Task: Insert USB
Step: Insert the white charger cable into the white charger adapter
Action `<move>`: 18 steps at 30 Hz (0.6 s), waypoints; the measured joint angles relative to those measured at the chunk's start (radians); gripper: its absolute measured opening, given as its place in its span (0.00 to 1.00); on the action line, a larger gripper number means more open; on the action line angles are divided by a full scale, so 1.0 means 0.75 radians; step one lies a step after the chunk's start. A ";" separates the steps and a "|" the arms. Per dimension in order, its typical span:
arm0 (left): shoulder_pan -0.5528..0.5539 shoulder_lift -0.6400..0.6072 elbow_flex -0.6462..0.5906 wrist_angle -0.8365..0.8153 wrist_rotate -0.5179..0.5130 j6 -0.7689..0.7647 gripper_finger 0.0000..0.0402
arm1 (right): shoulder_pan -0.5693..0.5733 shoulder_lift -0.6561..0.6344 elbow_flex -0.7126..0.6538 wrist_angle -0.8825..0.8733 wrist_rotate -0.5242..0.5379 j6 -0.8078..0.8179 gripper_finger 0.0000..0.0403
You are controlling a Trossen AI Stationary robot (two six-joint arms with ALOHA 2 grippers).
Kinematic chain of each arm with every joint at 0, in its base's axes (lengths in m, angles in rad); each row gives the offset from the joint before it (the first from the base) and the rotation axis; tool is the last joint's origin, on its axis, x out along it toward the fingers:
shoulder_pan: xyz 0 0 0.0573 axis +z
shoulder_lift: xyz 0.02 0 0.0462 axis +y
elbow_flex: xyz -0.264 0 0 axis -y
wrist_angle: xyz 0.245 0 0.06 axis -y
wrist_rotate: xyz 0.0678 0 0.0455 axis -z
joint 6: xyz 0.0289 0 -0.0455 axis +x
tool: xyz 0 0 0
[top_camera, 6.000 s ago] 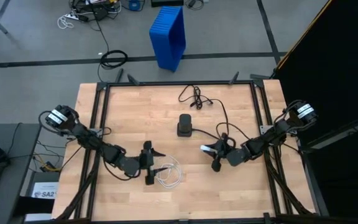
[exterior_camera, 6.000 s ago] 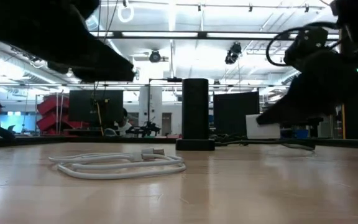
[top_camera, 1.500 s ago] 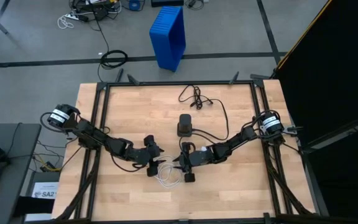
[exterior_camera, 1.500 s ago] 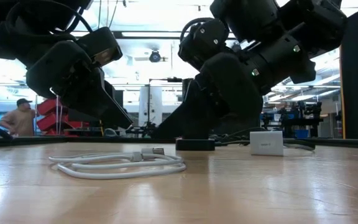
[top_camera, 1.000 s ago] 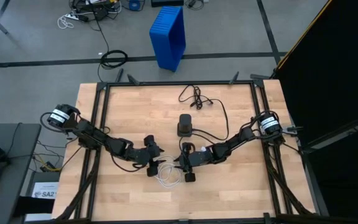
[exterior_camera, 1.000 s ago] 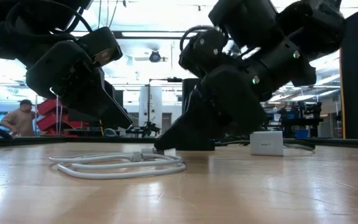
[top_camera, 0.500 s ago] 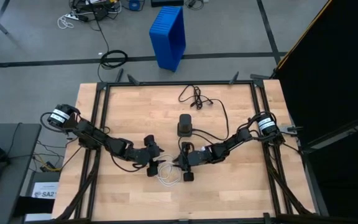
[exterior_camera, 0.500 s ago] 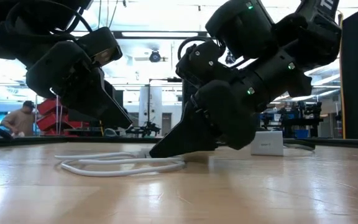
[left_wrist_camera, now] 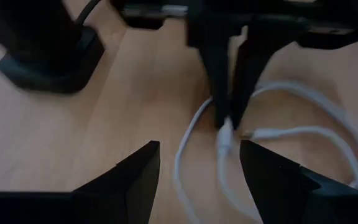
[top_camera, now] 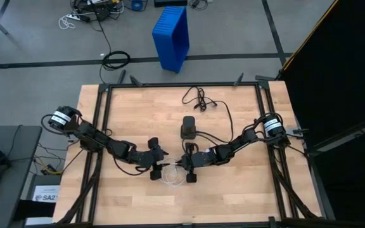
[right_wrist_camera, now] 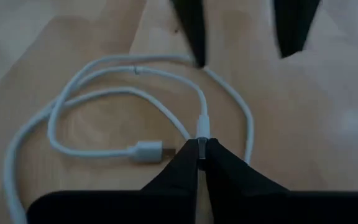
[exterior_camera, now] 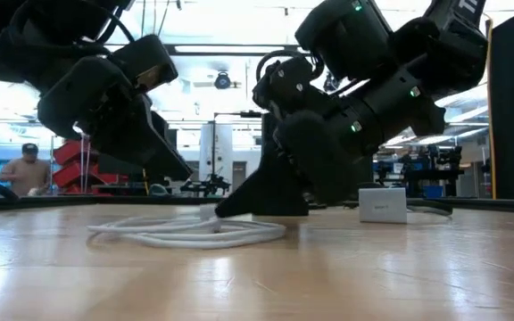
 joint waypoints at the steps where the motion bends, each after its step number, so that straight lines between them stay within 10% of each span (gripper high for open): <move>1: -0.001 0.000 0.010 0.000 0.013 0.007 0.52 | -0.001 0.000 0.001 0.010 0.005 0.008 0.00; 11: -0.005 -0.014 0.133 -0.057 0.172 0.035 0.52 | -0.016 -0.001 0.001 0.089 0.063 0.054 0.00; 18: -0.125 -0.153 0.220 -0.311 -0.006 0.035 0.52 | -0.013 -0.064 0.001 0.083 0.184 0.064 0.00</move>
